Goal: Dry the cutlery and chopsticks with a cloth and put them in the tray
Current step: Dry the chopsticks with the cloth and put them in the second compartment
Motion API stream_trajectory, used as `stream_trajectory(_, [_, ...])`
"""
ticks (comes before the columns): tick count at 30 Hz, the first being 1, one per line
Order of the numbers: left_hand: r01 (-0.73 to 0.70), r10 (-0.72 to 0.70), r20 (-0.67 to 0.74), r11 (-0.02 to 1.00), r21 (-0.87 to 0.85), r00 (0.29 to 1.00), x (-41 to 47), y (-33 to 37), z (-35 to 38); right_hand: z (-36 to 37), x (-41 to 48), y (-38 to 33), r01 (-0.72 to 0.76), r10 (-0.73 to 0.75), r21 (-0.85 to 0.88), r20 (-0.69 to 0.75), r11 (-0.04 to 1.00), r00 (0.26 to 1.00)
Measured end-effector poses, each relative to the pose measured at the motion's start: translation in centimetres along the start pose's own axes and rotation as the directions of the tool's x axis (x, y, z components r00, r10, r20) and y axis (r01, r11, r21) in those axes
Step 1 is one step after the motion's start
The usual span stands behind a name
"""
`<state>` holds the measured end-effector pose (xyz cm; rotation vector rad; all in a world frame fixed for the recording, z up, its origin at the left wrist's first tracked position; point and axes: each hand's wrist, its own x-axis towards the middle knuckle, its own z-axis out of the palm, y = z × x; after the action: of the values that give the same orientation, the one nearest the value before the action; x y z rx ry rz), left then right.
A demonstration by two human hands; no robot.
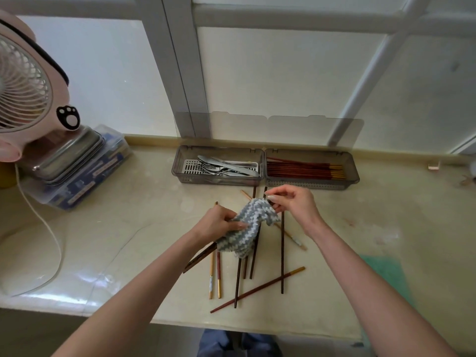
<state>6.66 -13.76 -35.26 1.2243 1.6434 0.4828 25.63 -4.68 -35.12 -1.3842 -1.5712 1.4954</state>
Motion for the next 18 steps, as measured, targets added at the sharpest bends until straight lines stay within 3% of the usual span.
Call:
stream_trajectory(7, [0.023,-0.023,0.002,0.999,-0.046,1.000,-0.2,0.6,-1.8,-4.2,2.1,0.1,-0.040,0.044,0.028,-0.181,0.999,0.982])
stream_trajectory(12, [0.057,-0.063,-0.087,0.996,-0.071,0.994,-0.1,0.7,-2.4,-8.6,4.0,0.1,-0.037,0.060,0.080,-0.311,0.996,0.949])
stream_trajectory(15, [0.039,-0.088,-0.223,0.976,-0.216,0.971,-0.1,0.8,-2.4,-11.8,5.0,0.8,-0.051,0.146,0.217,-0.448,0.975,0.882])
stream_trajectory(18, [-0.032,-0.131,-0.316,0.887,-0.462,0.940,-0.6,0.8,-2.9,-15.9,6.1,2.2,-0.046,0.255,0.357,-0.567,0.933,0.783])
